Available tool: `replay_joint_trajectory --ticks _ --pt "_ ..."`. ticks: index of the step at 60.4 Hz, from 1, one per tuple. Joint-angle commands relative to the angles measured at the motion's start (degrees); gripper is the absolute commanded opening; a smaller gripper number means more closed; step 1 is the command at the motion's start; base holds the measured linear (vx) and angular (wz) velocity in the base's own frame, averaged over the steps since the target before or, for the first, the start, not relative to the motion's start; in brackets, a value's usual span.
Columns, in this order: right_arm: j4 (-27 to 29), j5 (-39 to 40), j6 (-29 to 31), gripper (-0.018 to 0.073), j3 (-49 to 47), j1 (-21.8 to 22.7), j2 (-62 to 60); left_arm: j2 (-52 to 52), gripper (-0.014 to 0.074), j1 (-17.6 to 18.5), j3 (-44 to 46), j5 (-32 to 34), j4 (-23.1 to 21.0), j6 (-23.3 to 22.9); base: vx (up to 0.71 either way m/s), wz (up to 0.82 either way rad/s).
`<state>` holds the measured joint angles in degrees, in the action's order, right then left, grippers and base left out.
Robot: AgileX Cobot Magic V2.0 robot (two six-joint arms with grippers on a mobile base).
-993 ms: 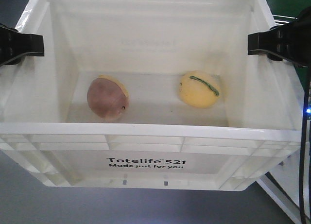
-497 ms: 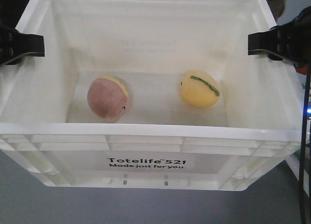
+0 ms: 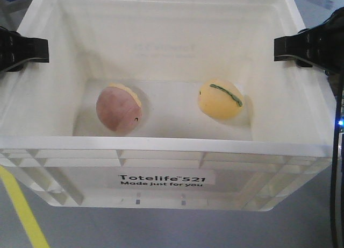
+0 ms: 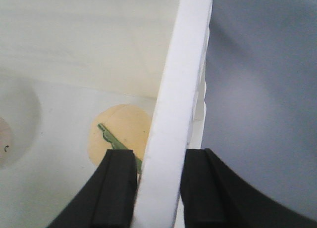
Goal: Place moving items into box and shelve
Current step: 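Hold the crate level while the base drives away from the conveyor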
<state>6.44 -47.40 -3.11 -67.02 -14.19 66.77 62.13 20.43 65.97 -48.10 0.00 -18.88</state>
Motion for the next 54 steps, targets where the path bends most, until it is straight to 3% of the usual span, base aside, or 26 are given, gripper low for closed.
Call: replay_joint_trajectory --ticks 1,54 --pt "-2.09 6.49 1.04 -0.0005 -2.31 0.39 -1.81 -2.16 -0.0006 0.12 2.42 7.88 0.52 -0.12 -0.15 0.72" --pt "-2.09 6.43 1.04 -0.0005 -2.31 0.39 -1.81 -2.16 -0.0006 0.12 2.42 7.76 0.52 -0.12 -0.14 0.64"
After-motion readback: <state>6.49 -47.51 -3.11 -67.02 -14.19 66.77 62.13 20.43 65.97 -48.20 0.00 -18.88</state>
